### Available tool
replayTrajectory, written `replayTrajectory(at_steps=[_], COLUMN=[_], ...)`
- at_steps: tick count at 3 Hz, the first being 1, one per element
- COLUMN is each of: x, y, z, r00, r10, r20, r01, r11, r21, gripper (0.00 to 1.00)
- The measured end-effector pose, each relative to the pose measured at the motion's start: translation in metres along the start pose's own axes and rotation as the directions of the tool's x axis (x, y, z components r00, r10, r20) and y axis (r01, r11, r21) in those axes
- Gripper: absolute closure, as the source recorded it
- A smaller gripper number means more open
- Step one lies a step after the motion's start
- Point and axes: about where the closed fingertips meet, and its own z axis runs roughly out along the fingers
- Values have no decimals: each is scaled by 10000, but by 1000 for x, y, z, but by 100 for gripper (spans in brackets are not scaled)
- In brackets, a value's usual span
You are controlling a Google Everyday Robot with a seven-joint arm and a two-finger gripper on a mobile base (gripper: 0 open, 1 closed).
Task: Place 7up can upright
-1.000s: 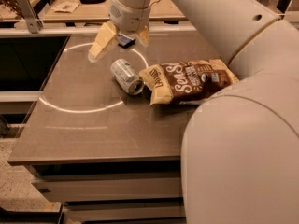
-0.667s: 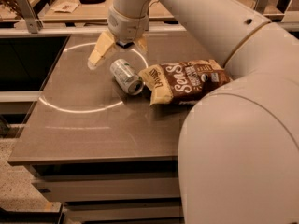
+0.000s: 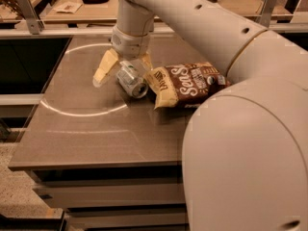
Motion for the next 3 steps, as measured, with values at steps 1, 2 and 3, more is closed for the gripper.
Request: replayTrajectory(at_steps=[1, 2, 3], x=[8, 13, 16], y=[10, 15, 16], z=[16, 22, 24], r00=[9995, 9989, 9986], r10=[-106, -237, -329], r20=[-307, -410, -406], r01=[104, 231, 323], r11=[9999, 9996, 9994], r21=[-66, -146, -145], gripper=[9, 27, 50])
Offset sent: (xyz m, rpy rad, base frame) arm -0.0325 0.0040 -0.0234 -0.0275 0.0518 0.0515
